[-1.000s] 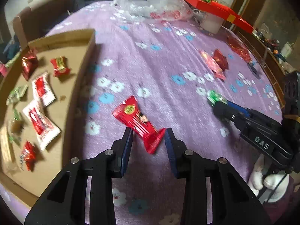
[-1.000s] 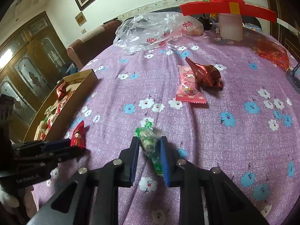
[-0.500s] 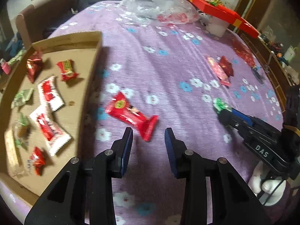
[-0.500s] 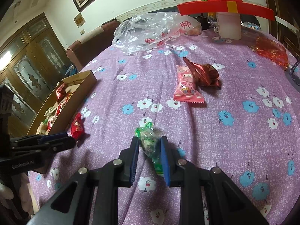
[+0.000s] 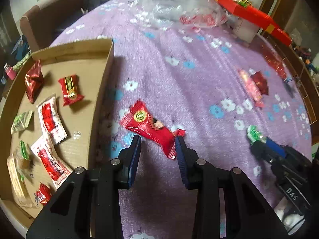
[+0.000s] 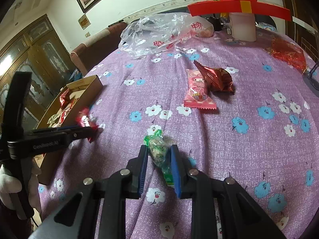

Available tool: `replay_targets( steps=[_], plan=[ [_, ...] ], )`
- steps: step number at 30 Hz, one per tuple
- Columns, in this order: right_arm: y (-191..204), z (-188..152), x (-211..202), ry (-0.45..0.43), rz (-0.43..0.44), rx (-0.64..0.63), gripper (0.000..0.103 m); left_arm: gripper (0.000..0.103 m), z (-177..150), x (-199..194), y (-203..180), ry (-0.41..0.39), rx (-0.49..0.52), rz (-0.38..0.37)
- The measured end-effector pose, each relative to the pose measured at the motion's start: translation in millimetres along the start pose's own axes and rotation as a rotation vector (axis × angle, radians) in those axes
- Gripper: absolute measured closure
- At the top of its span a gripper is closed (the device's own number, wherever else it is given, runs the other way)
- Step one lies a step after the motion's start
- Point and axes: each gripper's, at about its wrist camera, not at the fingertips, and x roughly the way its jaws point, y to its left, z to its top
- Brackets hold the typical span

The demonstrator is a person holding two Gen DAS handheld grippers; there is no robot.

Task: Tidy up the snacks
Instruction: 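Move the left tool over the red coin-logo candy while the right tool holds the green candy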

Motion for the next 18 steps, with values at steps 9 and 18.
replay_targets(
  steps=[9, 18],
  plan=[
    [0.0, 0.5, 1.1, 0.004, 0.004, -0.001, 0.076, 0.069, 23.7, 22.0, 5.8, 0.039, -0.042, 0.050],
    [-0.6, 0.2, 1.3, 0.004, 0.007, 0.002, 0.076, 0.070, 19.9, 22.1, -27.8, 0.080, 0.166, -0.255]
  ],
)
